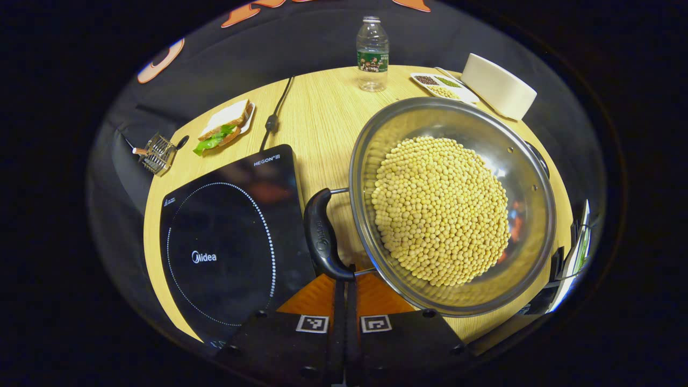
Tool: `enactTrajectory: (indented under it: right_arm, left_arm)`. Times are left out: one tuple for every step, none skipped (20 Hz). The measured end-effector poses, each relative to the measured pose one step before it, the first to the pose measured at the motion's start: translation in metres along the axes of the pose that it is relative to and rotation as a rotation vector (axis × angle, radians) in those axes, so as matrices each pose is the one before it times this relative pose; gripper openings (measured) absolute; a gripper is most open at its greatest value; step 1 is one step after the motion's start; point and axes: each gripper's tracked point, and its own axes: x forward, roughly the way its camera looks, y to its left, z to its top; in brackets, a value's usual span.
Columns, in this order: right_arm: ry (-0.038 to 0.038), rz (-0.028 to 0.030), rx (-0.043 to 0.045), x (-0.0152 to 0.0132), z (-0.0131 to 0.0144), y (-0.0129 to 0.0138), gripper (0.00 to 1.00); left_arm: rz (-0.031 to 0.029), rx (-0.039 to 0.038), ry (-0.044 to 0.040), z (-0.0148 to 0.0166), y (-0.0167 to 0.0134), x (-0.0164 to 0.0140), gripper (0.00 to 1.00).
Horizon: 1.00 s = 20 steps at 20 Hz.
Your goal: First push the handle of the pot to place it horizontally, then grasp the pot with both hands and set it on the induction cooktop.
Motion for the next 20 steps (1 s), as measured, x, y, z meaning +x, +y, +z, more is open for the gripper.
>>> enactTrajectory:
  right_arm:
    - [0.04857,0.01675,0.00997,0.00746,-0.01318,0.00689,0.96]
    - [0.04944,0.01420,0.00633,0.00838,-0.01250,0.00749,0.96]
    - [0.04526,0.01471,0.00216,0.00779,-0.01247,0.00661,0.96]
    - [0.03921,0.01178,-0.00339,0.00536,-0.01340,0.00494,0.96]
    - [0.03444,0.00818,-0.00877,0.00876,-0.00995,0.00667,0.96]
    - [0.02974,0.00634,-0.01224,0.00774,-0.01065,0.00375,0.95]
    - [0.02860,0.00570,-0.01385,0.00773,-0.00695,0.00553,0.95]
    - [0.02703,0.00566,-0.01471,0.00628,-0.00774,0.00478,0.95]
    - [0.03289,0.01212,-0.01687,0.00787,-0.00781,0.00564,0.95]
    - [0.02318,0.00757,-0.01187,0.00691,-0.00587,0.00335,0.95]
    - [0.01685,0.00356,-0.01215,0.00557,-0.00294,0.00260,0.95]
    - [0.01090,-0.00048,-0.01482,0.00794,-0.00066,0.00152,0.95]
    - [0.01075,-0.00674,-0.01686,0.00717,-0.00018,0.00030,0.95]
    - [0.01268,-0.00170,-0.01649,0.00644,-0.00214,0.00066,0.95]
    - [0.01196,-0.00422,-0.01220,0.00656,0.00013,-0.00019,0.95]
    - [0.01156,-0.00241,-0.00931,0.00632,-0.00015,-0.00047,0.95]
    - [0.00999,-0.00186,-0.00593,0.00672,0.00067,0.00094,0.95]
    - [0.01002,-0.00319,-0.00667,0.00600,-0.00067,-0.00008,0.95]
    - [0.00961,-0.00403,-0.00787,0.00676,-0.00021,0.00045,0.95]
    - [0.01158,-0.01063,-0.00975,0.00365,-0.00210,-0.00303,0.95]
  left_arm:
    - [-0.00578,-0.00496,-0.01147,-0.00106,-0.00040,-0.00335,0.08]
    - [-0.00670,-0.00944,-0.01593,0.00005,0.00169,-0.00550,0.08]
    - [-0.01279,-0.01733,-0.01913,0.00091,0.00173,-0.00629,0.08]
    - [-0.01014,-0.01779,-0.01965,0.00090,0.00290,-0.00647,0.08]
    - [-0.00709,-0.01326,-0.02265,0.00037,0.00604,-0.00691,0.08]
    - [-0.01093,-0.02148,-0.02910,0.00408,0.00364,-0.00574,0.08]
    - [-0.01444,-0.02849,-0.02061,0.00464,0.00371,-0.00417,0.08]
    - [-0.02174,-0.04025,-0.01153,0.00394,0.00115,-0.00413,0.08]
    - [-0.02445,-0.04023,-0.01959,0.00550,-0.00238,-0.00421,0.20]
    - [-0.02214,-0.03387,-0.02312,0.00692,-0.00217,-0.00209,0.32]
    - [-0.01520,-0.02167,-0.01542,0.00475,-0.00187,-0.00119,0.50]
    - [-0.01216,-0.00743,-0.00470,0.00448,-0.00279,0.00049,0.68]
    - [0.00336,0.00254,-0.00550,0.00254,-0.00049,0.00292,0.86]
    - [0.00171,0.00677,0.00305,0.00091,-0.00303,0.00447,0.93]
    - [0.00000,0.00911,0.00240,0.00247,-0.00567,0.00554,0.99]
    - [0.00831,0.01280,0.00125,0.00294,-0.00250,0.00584,0.99]
    - [0.01732,0.01191,0.00455,0.00267,-0.00138,0.00908,0.98]
    - [0.01514,0.00543,0.00804,0.00157,-0.00148,0.00995,0.98]
    - [0.00791,-0.00167,0.01286,-0.00041,-0.00228,0.00783,0.98]
    - [0.00125,-0.00280,0.01176,-0.00165,-0.00394,0.00792,0.97]
